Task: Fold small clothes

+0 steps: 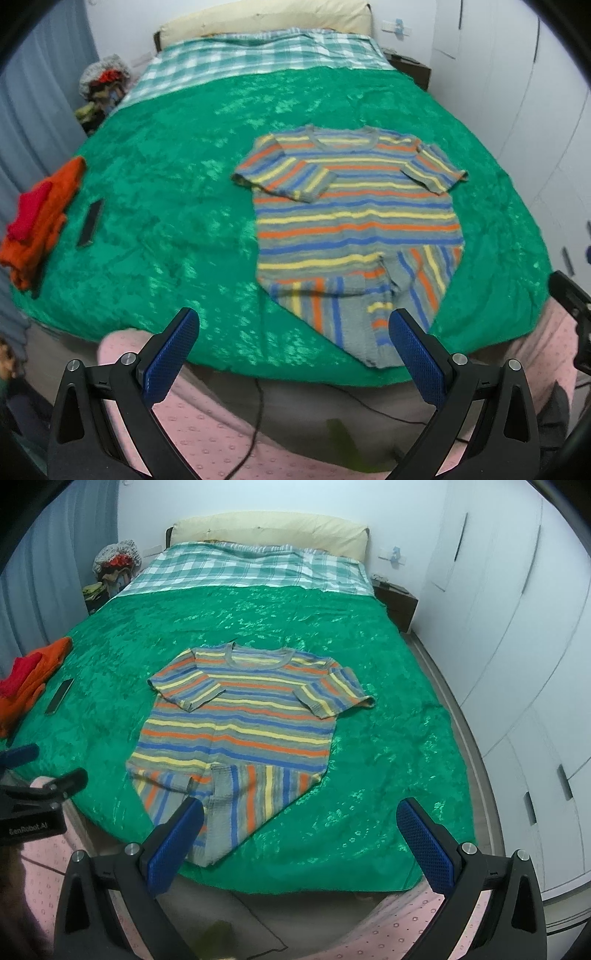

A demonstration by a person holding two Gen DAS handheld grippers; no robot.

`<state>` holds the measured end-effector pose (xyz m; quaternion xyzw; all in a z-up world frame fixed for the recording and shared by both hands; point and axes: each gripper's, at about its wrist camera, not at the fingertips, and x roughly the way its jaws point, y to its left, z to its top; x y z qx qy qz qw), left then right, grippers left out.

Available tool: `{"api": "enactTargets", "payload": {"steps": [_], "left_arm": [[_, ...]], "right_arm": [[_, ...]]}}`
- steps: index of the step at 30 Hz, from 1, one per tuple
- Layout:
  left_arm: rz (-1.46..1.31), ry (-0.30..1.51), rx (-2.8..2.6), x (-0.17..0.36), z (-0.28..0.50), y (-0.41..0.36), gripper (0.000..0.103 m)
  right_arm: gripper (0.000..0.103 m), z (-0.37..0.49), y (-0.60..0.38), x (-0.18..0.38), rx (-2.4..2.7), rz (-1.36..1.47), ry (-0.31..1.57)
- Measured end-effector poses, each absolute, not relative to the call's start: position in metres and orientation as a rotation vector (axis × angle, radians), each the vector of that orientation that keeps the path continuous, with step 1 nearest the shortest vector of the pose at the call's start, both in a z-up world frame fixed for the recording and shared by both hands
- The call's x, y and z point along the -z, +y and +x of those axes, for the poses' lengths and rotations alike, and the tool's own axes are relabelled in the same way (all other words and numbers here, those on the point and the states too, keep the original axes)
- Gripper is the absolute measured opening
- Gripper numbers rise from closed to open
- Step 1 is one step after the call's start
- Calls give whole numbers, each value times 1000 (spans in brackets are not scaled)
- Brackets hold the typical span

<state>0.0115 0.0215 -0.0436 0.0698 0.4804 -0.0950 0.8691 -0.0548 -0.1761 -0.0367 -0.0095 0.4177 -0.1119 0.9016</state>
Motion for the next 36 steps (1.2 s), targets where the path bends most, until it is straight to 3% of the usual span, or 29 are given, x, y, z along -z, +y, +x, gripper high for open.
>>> {"api": "enactTargets", "payload": {"steps": [11,16,18,19,20,22,23,24,25,31,33,35,36], "left_arm": [[81,1087,298,106,75,14,102],[202,1128,286,146,99,2,102],[181,1163,263,165,109,2,102],[165,1172,261,172,113,2,102],[154,1179,263,176,116,2,102],[164,1188,248,187,119,2,95],[176,1194,241,191,119,3,87],[191,1213,244,194,117,7,71],[197,1222,250,195,115,10,67],[311,1206,229,174,79,53,71],[248,1188,233,154,71,68,78],[181,1156,275,139,70,68,86],[150,1128,319,130,74,63,92]], "right_arm": [[103,10,-193,122,152,-58,1006],[102,50,-168,174,-73,-3,1119],[91,68,-156,194,-130,21,1127],[74,77,-152,203,-141,21,1123],[41,84,-152,211,-146,26,1128],[8,90,-162,220,-134,85,1162],[8,86,-171,219,-117,125,1172],[8,76,-181,213,-110,153,1174],[8,64,-189,207,-99,149,1174],[10,-33,-262,198,112,241,1332],[17,-48,-280,201,159,306,1356],[35,-55,-297,193,142,400,1314],[39,-54,-300,189,135,411,1294]]}}
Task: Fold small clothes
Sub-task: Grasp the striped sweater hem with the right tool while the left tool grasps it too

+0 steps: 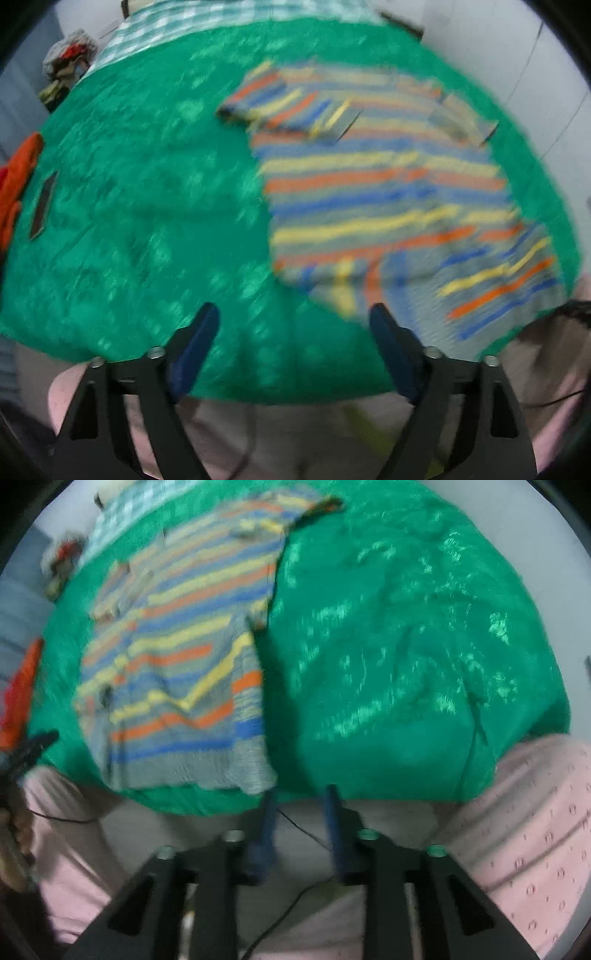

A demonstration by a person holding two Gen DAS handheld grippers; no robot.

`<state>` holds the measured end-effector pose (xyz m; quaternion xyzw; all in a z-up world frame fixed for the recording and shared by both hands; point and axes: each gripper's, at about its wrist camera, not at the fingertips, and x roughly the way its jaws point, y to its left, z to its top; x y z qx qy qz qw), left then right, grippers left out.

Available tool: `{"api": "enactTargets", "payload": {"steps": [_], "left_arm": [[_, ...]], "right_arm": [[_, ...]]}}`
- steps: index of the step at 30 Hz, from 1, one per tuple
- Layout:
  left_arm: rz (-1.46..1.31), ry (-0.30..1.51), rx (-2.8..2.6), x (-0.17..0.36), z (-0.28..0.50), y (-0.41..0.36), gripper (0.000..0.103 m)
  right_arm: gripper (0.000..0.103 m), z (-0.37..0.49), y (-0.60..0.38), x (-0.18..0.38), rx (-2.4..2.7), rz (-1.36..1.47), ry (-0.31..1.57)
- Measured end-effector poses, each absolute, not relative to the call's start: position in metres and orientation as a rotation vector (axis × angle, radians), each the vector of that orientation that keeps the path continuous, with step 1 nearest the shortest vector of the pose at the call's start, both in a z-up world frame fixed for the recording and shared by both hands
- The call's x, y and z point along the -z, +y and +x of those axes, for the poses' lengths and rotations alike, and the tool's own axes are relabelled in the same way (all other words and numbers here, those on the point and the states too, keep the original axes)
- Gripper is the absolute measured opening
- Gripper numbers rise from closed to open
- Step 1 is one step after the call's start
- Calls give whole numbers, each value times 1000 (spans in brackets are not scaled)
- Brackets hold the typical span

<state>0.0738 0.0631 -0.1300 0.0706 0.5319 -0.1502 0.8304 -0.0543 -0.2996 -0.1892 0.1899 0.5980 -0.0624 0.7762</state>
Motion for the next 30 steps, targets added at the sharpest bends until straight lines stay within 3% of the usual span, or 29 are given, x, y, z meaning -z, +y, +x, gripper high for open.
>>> {"api": "enactTargets", "payload": {"steps": [2,6,8,9,10,17,20,21,22,24,26,27,28,29,30], "left_arm": [[152,1090,399,126,83,42,96],[373,1075,582,162,96,-31,95],[551,1043,621,183,88,-58,75],[629,1056,657,194,83,-65,35],[640,1091,717,198,79,-64,10],[709,1134,899,159,16,25,10],[626,1206,755,151,22,78,21],[508,1227,702,146,31,94,41],[393,1237,663,143,38,103,75],[181,1199,576,140,49,114,99],[91,1219,531,154,58,108,96],[76,1259,505,170,63,98,89],[78,1280,499,178,61,92,69],[100,1318,504,192,62,83,55],[147,1342,502,202,59,72,30]], "right_arm": [[45,-43,-303,179,106,422,1240],[45,-16,-298,172,23,474,1199],[45,-11,-288,170,5,456,1187],[45,-10,-284,165,-9,440,1184],[45,-9,-280,163,-18,427,1182],[46,-42,-306,154,29,358,1228],[48,-47,-317,156,41,332,1257],[51,-48,-319,156,34,331,1259],[59,-45,-320,159,7,343,1262],[67,-39,-320,164,-47,384,1262],[68,-30,-320,171,-98,428,1250],[68,-26,-320,174,-105,439,1249],[68,-18,-322,183,-117,455,1254],[67,-9,-323,193,-136,460,1262],[62,-3,-321,202,-169,456,1277]]}}
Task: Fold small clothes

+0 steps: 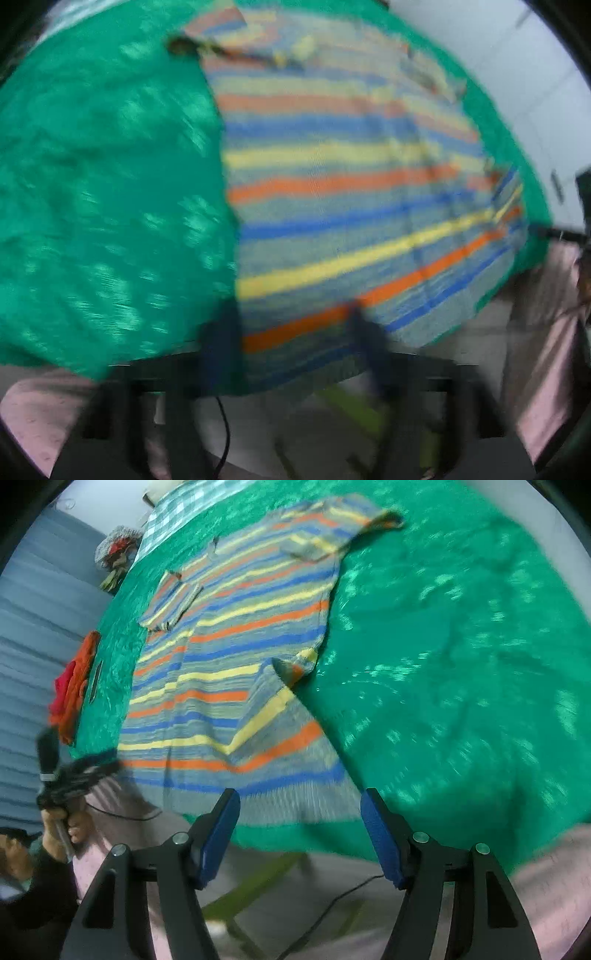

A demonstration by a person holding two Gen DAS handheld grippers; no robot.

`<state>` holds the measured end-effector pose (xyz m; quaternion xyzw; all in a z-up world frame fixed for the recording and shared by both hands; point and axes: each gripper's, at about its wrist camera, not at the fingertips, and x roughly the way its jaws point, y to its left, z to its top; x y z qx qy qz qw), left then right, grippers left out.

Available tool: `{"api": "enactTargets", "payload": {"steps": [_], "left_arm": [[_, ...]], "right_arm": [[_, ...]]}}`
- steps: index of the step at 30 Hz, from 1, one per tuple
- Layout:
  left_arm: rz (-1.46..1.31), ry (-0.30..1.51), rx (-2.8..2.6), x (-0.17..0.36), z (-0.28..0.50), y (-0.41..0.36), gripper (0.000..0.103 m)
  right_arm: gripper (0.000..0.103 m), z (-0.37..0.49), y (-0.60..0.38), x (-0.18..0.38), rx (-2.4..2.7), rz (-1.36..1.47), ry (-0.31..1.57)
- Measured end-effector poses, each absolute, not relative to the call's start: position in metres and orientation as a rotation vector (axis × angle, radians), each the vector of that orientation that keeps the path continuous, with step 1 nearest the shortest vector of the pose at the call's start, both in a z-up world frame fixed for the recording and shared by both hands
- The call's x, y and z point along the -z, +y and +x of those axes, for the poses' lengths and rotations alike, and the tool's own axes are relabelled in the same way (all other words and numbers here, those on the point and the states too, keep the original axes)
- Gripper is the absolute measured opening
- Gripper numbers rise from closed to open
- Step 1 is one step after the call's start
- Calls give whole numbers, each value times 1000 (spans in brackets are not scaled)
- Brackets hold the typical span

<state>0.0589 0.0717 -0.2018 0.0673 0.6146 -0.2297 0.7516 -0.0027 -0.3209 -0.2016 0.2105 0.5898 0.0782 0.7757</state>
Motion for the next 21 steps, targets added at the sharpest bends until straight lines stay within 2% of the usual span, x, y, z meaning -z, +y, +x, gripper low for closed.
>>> {"api": "enactTargets", "payload": {"steps": [1,2,7,12,18,21], "left_arm": [[196,1332,484,204,56,66,14],[227,1321,492,202,53,62,4],[224,1336,482,171,42,81,3],[349,1414,361,203,51,66,3],[471,1410,265,221,42,36,4],[484,1413,235,231,45,12,11]], "right_arm": [[37,3,-318,211,-225,452,1300],[3,6,-315,218,-260,447,1326],[3,-19,-312,202,-221,483,1402],[3,-27,-314,228,-98,513,1499],[2,-19,-318,269,18,515,1561],[2,-13,-314,274,33,497,1569]]}}
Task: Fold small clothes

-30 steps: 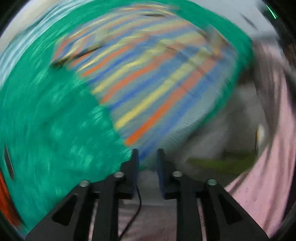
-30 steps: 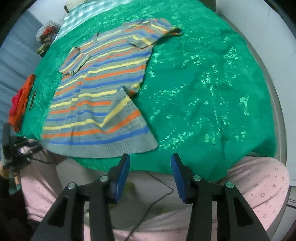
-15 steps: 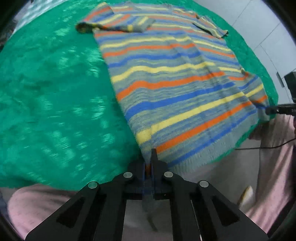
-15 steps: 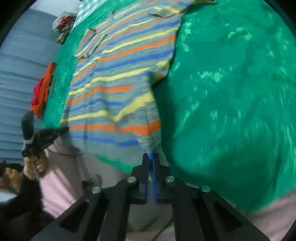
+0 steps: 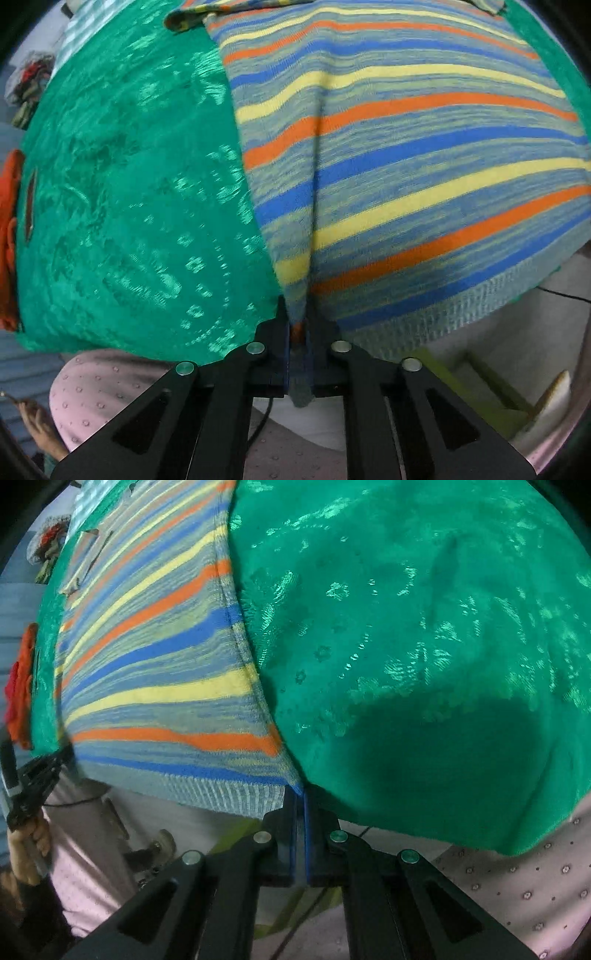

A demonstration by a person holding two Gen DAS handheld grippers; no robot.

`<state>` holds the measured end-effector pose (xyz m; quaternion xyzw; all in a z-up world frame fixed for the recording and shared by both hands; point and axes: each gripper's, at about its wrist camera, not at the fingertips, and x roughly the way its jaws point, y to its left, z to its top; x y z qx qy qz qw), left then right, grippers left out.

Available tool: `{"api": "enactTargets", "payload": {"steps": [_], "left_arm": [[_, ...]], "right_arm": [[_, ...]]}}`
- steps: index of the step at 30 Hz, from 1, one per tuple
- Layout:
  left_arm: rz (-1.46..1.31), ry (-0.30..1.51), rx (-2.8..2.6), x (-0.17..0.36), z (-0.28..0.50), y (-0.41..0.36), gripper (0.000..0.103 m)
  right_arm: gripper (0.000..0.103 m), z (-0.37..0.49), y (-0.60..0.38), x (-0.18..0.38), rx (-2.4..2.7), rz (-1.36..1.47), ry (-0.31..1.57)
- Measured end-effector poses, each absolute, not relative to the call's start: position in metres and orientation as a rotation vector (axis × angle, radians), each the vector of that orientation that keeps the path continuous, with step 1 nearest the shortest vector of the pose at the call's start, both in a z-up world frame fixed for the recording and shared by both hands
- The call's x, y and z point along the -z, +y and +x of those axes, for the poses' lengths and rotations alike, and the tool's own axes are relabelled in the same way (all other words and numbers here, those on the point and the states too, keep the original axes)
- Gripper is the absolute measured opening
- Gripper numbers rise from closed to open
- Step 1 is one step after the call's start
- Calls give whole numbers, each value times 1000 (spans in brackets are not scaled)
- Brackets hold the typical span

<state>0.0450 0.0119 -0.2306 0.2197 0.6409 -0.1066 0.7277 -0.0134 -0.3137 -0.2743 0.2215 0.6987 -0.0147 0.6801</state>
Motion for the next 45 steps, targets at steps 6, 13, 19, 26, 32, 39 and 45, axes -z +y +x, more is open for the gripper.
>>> {"api": "enactTargets", "payload": {"steps": [6,13,19,26,32,39,45], "left_arm": [[577,1357,99,199,33,45,62],[351,1067,162,126,66,17,87],[293,1015,285,190,94,-48,91],[318,983,276,245,77,-54,98],[304,994,283,241,71,-48,100],[279,1017,267,231,83,-47,100],[269,1032,258,231,88,-47,100]], "right_arm": [[20,-24,-325,244,42,448,1573],[26,9,-342,143,95,82,1332],[44,118,-314,125,-103,-45,1076],[45,216,-275,194,-196,-325,1077],[2,255,-324,222,-139,-126,1066],[2,186,-534,166,305,454,864],[2,149,-608,187,487,585,903]]}}
